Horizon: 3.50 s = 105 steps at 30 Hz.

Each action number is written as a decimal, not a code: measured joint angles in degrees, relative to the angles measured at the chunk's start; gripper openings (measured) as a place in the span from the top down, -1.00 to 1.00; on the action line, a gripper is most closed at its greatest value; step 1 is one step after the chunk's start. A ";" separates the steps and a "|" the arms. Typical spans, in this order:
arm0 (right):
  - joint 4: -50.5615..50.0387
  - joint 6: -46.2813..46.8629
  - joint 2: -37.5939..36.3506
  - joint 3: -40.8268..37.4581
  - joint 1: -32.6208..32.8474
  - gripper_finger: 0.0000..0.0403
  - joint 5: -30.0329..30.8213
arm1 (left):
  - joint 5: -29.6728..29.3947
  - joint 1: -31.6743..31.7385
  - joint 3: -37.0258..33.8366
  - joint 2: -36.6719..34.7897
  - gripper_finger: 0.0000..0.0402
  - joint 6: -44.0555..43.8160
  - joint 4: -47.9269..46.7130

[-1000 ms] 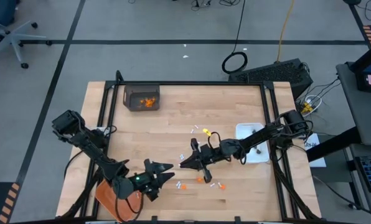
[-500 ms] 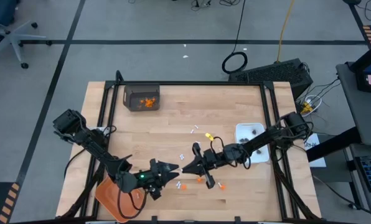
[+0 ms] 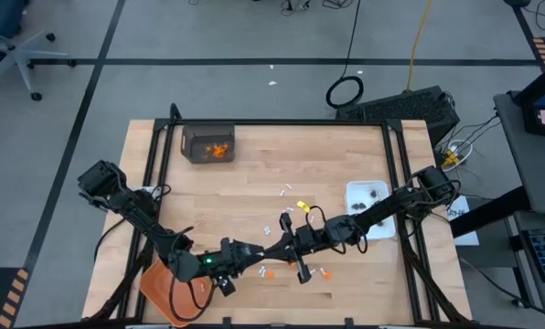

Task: Sort Halloween decoration
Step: Put the white bone toy into the orange bin

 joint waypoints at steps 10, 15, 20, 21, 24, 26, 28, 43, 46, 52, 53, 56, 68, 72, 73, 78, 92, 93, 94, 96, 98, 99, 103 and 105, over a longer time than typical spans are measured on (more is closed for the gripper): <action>-0.18 0.41 0.00 0.26 0.00 1.00 0.02 | 2.08 -0.02 0.00 0.02 -0.62 1.74 2.36; -0.22 0.65 0.00 0.27 0.00 1.00 0.02 | 2.80 -0.02 0.02 0.02 -0.60 3.27 3.40; -0.75 0.73 0.00 0.26 0.00 1.00 0.02 | 3.22 -0.02 0.00 0.02 -0.45 9.72 3.79; -0.94 0.73 0.00 0.26 0.00 1.00 0.02 | 3.31 0.00 0.00 0.02 -0.42 10.80 4.47; -0.99 0.73 0.00 0.25 0.00 1.00 0.02 | 4.36 0.15 0.02 0.00 -0.31 13.24 5.11; -1.03 0.75 0.00 0.26 0.00 1.00 0.02 | 4.53 0.15 0.02 0.02 -0.24 13.49 4.94; -1.46 0.73 0.00 0.25 -0.02 1.00 0.02 | 4.53 0.27 0.02 0.02 -0.18 13.49 5.09; -3.42 0.73 0.00 0.25 -0.12 1.00 0.31 | 7.33 2.71 0.00 0.02 0.16 14.36 2.34; -3.69 0.64 0.00 0.25 -0.11 1.00 1.37 | 7.31 2.48 0.01 0.02 0.23 14.36 2.28; -3.95 0.24 -0.04 0.26 -0.11 1.00 1.31 | 7.29 2.45 0.00 0.02 0.33 12.28 2.07; -3.99 0.14 -0.04 0.25 -0.11 1.00 1.31 | 7.29 2.43 0.00 0.02 0.34 11.60 1.92; -4.18 0.01 -0.04 0.25 -0.13 1.00 1.33 | 7.29 2.43 0.00 0.02 0.35 11.32 1.17; -4.19 -0.53 -0.04 0.25 -0.15 1.00 1.35 | 7.29 2.38 0.00 0.02 0.36 11.07 0.96; -4.18 -0.79 -0.04 0.25 -0.15 1.00 1.35 | 7.29 2.38 0.00 0.02 0.36 9.91 0.93; -4.18 -0.99 -0.04 0.25 -0.15 1.00 1.35 | 7.29 2.37 0.00 0.02 0.36 9.90 0.93; -4.16 -0.98 -0.04 0.25 -0.15 0.92 1.37 | 7.29 2.34 0.00 0.02 0.36 9.90 0.93; -4.69 -0.29 -0.02 0.25 -0.17 0.64 1.37 | 7.29 2.34 0.00 0.02 0.36 9.84 0.94; -5.00 -1.06 -0.02 0.25 -0.17 0.72 1.31 | 7.26 2.34 0.00 0.02 0.36 9.84 0.82; -5.44 -1.85 -0.02 0.25 -0.16 0.81 1.31 | 7.28 2.34 0.00 0.02 0.36 9.78 0.71; -7.36 -3.02 -0.39 0.25 -0.29 0.94 1.22 | 6.59 2.31 0.00 0.02 0.36 7.94 -0.17; -12.97 -3.11 -2.28 0.25 -0.31 0.95 1.28 | 4.90 1.99 0.00 0.02 0.36 4.37 -1.94; -16.78 -2.84 -3.61 0.27 -0.36 0.92 1.35 | 3.48 1.75 0.00 0.04 0.36 2.44 -2.64; -36.58 -1.05 -10.97 0.21 0.49 0.87 1.47 | -1.07 0.07 0.03 0.00 0.36 -4.56 -4.59; -45.35 0.05 -14.62 0.21 1.50 0.87 2.56 | -2.22 -1.01 0.02 0.00 0.36 -4.63 -4.28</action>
